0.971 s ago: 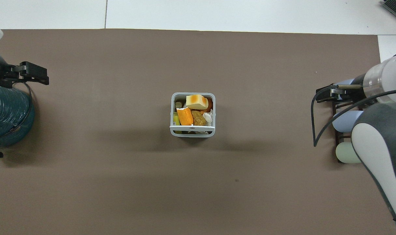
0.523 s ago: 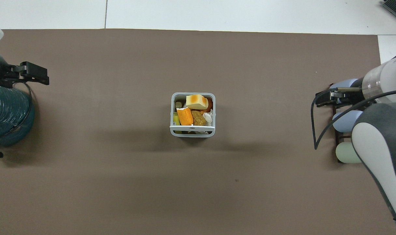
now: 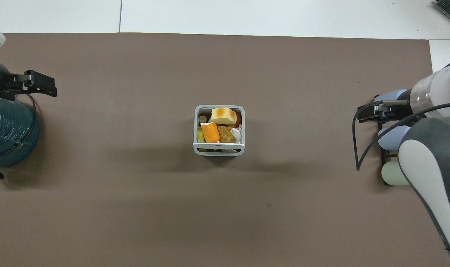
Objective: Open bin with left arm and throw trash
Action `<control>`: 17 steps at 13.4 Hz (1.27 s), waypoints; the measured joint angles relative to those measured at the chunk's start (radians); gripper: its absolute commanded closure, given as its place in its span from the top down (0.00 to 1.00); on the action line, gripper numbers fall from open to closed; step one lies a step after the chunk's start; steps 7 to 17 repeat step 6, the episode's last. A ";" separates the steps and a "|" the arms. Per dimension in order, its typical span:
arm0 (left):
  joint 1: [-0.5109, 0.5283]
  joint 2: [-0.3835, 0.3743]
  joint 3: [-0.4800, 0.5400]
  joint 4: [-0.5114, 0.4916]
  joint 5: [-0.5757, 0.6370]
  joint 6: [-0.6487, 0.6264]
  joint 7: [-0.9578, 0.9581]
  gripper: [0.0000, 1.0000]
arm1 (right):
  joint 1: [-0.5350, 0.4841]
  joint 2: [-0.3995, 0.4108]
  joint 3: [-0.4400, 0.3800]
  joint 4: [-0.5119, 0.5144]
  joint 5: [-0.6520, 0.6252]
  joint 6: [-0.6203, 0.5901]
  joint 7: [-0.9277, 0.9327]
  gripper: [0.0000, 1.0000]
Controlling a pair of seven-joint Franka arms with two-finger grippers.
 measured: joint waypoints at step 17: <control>0.000 0.000 0.000 0.000 0.000 0.000 0.000 1.00 | 0.001 0.000 0.004 -0.007 0.011 0.000 0.000 1.00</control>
